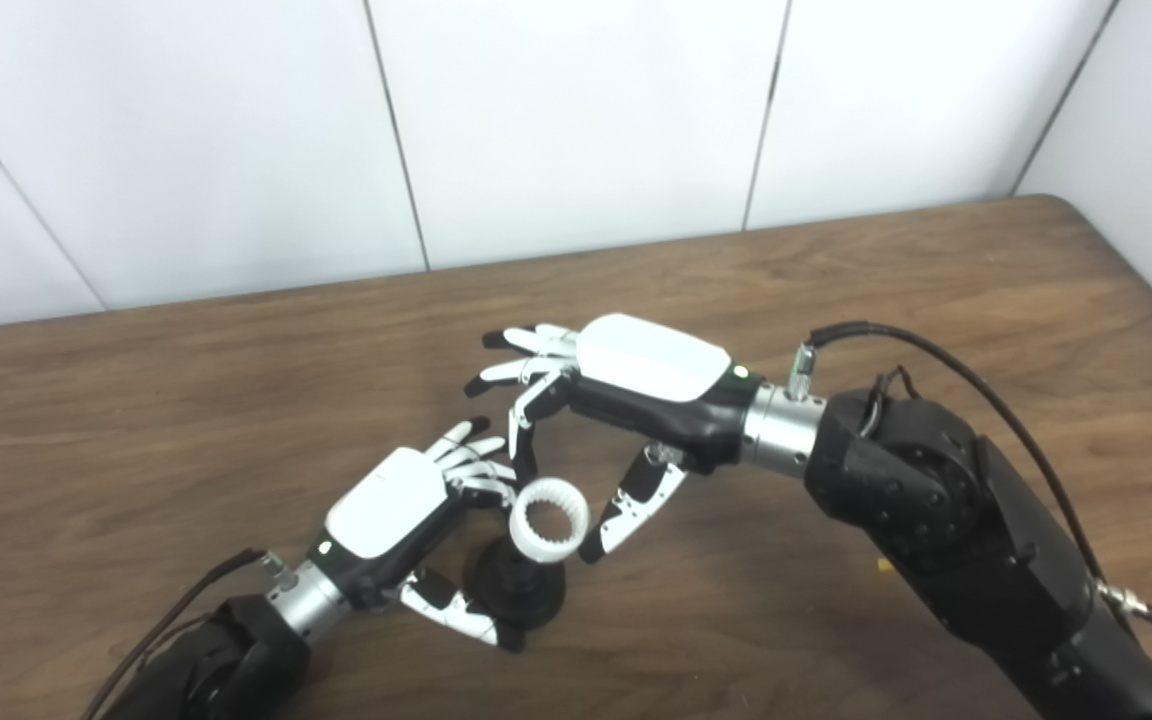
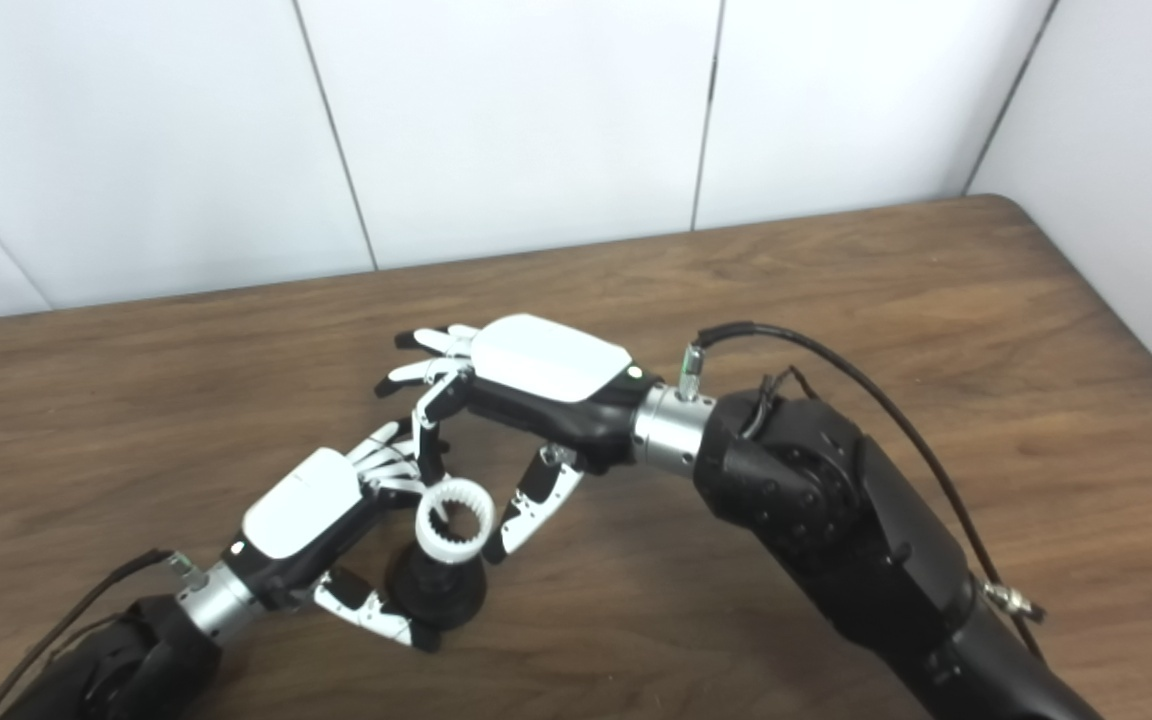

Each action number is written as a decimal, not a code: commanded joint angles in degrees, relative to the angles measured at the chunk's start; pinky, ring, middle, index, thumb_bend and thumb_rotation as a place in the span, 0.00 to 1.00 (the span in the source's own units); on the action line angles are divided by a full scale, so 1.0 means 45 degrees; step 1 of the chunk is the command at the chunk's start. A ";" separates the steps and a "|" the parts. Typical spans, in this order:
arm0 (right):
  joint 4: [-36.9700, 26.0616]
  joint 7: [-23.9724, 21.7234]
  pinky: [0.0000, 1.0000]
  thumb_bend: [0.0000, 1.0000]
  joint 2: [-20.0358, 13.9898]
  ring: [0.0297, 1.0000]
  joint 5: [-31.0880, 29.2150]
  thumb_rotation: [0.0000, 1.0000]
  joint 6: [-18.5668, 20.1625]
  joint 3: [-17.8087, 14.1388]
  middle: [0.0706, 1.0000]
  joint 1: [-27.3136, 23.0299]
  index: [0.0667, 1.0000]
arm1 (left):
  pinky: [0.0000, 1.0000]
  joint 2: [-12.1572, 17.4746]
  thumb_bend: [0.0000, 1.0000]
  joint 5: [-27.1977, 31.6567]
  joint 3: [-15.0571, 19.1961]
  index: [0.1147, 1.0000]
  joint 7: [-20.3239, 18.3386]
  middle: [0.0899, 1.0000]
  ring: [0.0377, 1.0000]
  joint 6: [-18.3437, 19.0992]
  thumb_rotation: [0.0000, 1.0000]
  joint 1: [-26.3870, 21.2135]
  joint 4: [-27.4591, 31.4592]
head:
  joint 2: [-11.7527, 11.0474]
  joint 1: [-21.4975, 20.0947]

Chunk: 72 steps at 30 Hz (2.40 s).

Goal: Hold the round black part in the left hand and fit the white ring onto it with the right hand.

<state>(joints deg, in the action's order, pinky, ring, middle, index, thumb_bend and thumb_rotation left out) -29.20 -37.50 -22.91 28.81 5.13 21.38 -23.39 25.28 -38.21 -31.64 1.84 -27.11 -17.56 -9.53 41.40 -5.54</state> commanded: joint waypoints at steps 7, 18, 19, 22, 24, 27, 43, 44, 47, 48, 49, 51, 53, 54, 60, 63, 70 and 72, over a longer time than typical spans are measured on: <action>0.0254 0.0447 1.00 0.52 0.0378 1.00 -0.0119 0.13 -0.0832 -0.0053 0.88 -0.0041 0.44 | 1.00 -0.0191 0.52 -0.0246 0.0189 0.42 -0.0432 0.73 0.91 0.0054 0.05 -0.0082 0.0455 | 0.0088 0.0236; 0.1081 0.0839 1.00 0.52 0.0612 1.00 0.0084 0.13 -0.1283 -0.0104 0.87 0.0220 0.44 | 1.00 -0.0379 0.52 -0.0269 0.0568 0.42 -0.0998 0.73 0.91 0.0076 0.05 0.0114 0.0845 | 0.0138 0.0343; 0.1132 0.0869 1.00 0.52 0.0616 1.00 0.0115 0.13 -0.1307 -0.0109 0.87 0.0223 0.44 | 1.00 -0.0389 0.52 -0.0269 0.0576 0.42 -0.0996 0.73 0.91 0.0069 0.05 0.0116 0.0841 | 0.0138 0.0343; 0.1255 0.0924 1.00 0.52 0.0616 1.00 0.0203 0.13 -0.1351 -0.0100 0.87 0.0186 0.44 | 1.00 -0.0404 0.52 -0.0241 0.0617 0.42 -0.1113 0.73 0.91 0.0069 0.05 0.0129 0.0914 | 0.0165 0.0329; 0.1314 0.0930 1.00 0.52 0.0630 1.00 0.0217 0.13 -0.1311 -0.0100 0.87 0.0174 0.44 | 1.00 -0.0430 0.52 -0.0279 0.0656 0.42 -0.1167 0.73 0.91 0.0073 0.05 0.0149 0.0982 | 0.0165 0.0329; 0.1429 0.0989 1.00 0.52 0.0639 1.00 0.0178 0.13 -0.1357 -0.0134 0.87 0.0182 0.44 | 1.00 -0.0477 0.52 -0.0341 0.0729 0.42 -0.1242 0.73 0.91 0.0086 0.05 0.0190 0.1054 | 0.0165 0.0329; 0.1850 0.1299 1.00 0.52 0.0698 1.00 0.0328 0.13 -0.1705 0.0003 0.86 0.0386 0.44 | 1.00 -0.0707 0.52 -0.0265 0.1190 0.42 -0.1937 0.73 0.91 0.0166 0.05 0.0336 0.1502 | 0.0370 0.0451; 0.1855 0.1268 1.00 0.52 0.0712 1.00 0.0323 0.13 -0.1679 0.0018 0.86 0.0400 0.44 | 1.00 -0.0717 0.52 -0.0256 0.1215 0.42 -0.1974 0.73 0.91 0.0164 0.05 0.0341 0.1516 | 0.0391 0.0461; 0.1787 0.1144 1.00 0.52 0.0723 1.00 0.0308 0.13 -0.1554 0.0057 0.86 0.0446 0.44 | 1.00 -0.0765 0.52 -0.0225 0.1303 0.42 -0.2097 0.73 0.91 0.0191 0.05 0.0363 0.1575 | 0.0455 0.0473; 0.1740 0.1086 1.00 0.52 0.0719 1.00 0.0293 0.13 -0.1498 0.0074 0.87 0.0466 0.44 | 1.00 -0.0782 0.52 -0.0232 0.1333 0.42 -0.2110 0.73 0.91 0.0183 0.05 0.0365 0.1576 | 0.0479 0.0466; 0.1709 0.1049 1.00 0.52 0.0715 1.00 0.0281 0.13 -0.1462 0.0085 0.87 0.0478 0.44 | 1.00 -0.0795 0.52 -0.0241 0.1358 0.42 -0.2121 0.73 0.91 0.0172 0.05 0.0368 0.1573 | 0.0479 0.0466; 0.1619 0.0993 1.00 0.52 0.0690 1.00 0.0234 0.13 -0.1423 0.0105 0.87 0.0539 0.44 | 1.00 -0.0796 0.52 -0.0192 0.1370 0.42 -0.2075 0.73 0.92 0.0107 0.05 0.0354 0.1527 | 0.0552 0.0476; 0.1557 0.0974 1.00 0.52 0.0663 1.00 0.0210 0.13 -0.1421 0.0112 0.86 0.0591 0.44 | 1.00 -0.0806 0.52 -0.0198 0.1400 0.42 -0.2097 0.73 0.92 0.0110 0.05 0.0357 0.1526 | 0.0552 0.0476; 0.1546 0.0989 1.00 0.52 0.0636 1.00 0.0203 0.13 -0.1460 0.0108 0.86 0.0637 0.44 | 1.00 -0.0810 0.52 -0.0215 0.1427 0.42 -0.2147 0.73 0.92 0.0141 0.05 0.0363 0.1539 | 0.0552 0.0476; 0.1321 0.0902 1.00 0.52 0.0514 1.00 0.0253 0.13 -0.1402 0.0086 0.86 0.0854 0.44 | 1.00 -0.0822 0.52 -0.0246 0.1536 0.42 -0.2288 0.73 0.92 0.0174 0.05 0.0339 0.1647 | 0.0712 0.0425; 0.1284 0.0862 1.00 0.52 0.0497 1.00 0.0256 0.13 -0.1384 0.0100 0.86 0.0929 0.44 | 1.00 -0.0843 0.52 -0.0186 0.1556 0.42 -0.2257 0.72 0.91 0.0105 0.05 0.0325 0.1635 | 0.0712 0.0425; 0.1403 0.0901 1.00 0.52 0.0448 1.00 0.0278 0.13 -0.1440 0.0060 0.86 0.1037 0.44 | 1.00 -0.0838 0.52 -0.0103 0.1562 0.42 -0.2269 0.72 0.92 0.0080 0.05 0.0298 0.1750 | 0.0832 0.0443; 0.1447 0.0909 1.00 0.52 0.0454 1.00 0.0307 0.13 -0.1411 0.0066 0.86 0.1067 0.44 | 1.00 -0.0851 0.52 -0.0088 0.1580 0.42 -0.2326 0.72 0.92 0.0087 0.05 0.0300 0.1777 | 0.0840 0.0475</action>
<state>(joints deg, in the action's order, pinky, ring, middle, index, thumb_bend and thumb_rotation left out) -21.42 -33.94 -20.55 30.43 -0.40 22.14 -17.50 21.52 -39.77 -25.29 -9.54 -25.77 -14.85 -3.58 45.17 -3.34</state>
